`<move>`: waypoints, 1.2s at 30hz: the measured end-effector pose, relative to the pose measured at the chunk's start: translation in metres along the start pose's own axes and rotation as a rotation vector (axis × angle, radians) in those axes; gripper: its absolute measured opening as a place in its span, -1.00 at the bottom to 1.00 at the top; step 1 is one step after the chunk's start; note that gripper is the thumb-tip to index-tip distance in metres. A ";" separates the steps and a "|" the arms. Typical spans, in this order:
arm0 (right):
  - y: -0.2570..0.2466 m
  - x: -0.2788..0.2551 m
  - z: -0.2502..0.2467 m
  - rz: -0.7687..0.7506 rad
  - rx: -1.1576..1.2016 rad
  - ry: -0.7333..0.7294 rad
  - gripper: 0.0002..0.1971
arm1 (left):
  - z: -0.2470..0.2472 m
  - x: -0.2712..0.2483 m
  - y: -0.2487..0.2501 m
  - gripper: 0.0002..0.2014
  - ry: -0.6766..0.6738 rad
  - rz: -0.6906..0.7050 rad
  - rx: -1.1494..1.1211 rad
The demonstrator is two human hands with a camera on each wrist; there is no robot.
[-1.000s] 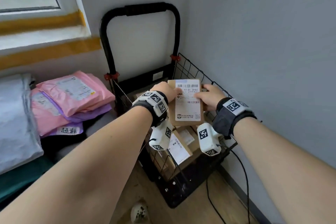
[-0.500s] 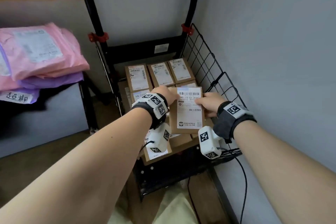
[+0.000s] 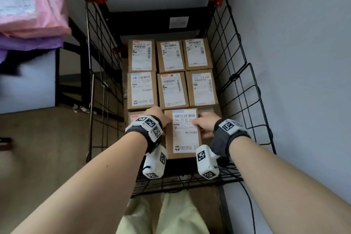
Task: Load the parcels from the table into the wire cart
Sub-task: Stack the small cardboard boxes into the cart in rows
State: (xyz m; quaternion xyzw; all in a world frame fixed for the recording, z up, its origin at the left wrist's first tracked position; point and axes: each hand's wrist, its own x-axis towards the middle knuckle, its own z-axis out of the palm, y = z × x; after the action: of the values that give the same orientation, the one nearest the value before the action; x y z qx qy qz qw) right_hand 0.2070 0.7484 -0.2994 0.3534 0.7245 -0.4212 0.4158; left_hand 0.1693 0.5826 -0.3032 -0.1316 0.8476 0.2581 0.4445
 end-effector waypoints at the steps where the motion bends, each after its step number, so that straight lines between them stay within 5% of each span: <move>1: 0.002 0.006 0.002 0.008 -0.017 -0.014 -0.68 | 0.002 0.004 -0.003 -0.80 0.009 -0.009 0.015; 24: -0.005 0.089 0.021 -0.005 -0.083 0.001 -0.60 | 0.015 0.050 -0.026 -0.91 0.214 0.020 0.012; 28: -0.008 0.092 0.022 -0.020 -0.075 0.005 -0.59 | 0.002 0.038 -0.032 -0.87 0.449 -0.003 -0.004; 32: -0.008 0.094 0.024 0.001 -0.086 0.026 -0.65 | -0.005 0.030 -0.043 -0.60 0.678 -0.101 -0.080; 36: -0.011 0.094 0.024 0.024 -0.067 0.021 -0.69 | -0.004 0.032 -0.049 -0.25 0.468 -0.228 -0.243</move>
State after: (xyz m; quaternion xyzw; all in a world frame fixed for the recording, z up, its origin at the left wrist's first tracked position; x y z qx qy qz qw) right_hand 0.1671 0.7380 -0.3878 0.3521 0.7382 -0.3879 0.4249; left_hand 0.1706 0.5396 -0.3434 -0.3344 0.8697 0.2688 0.2440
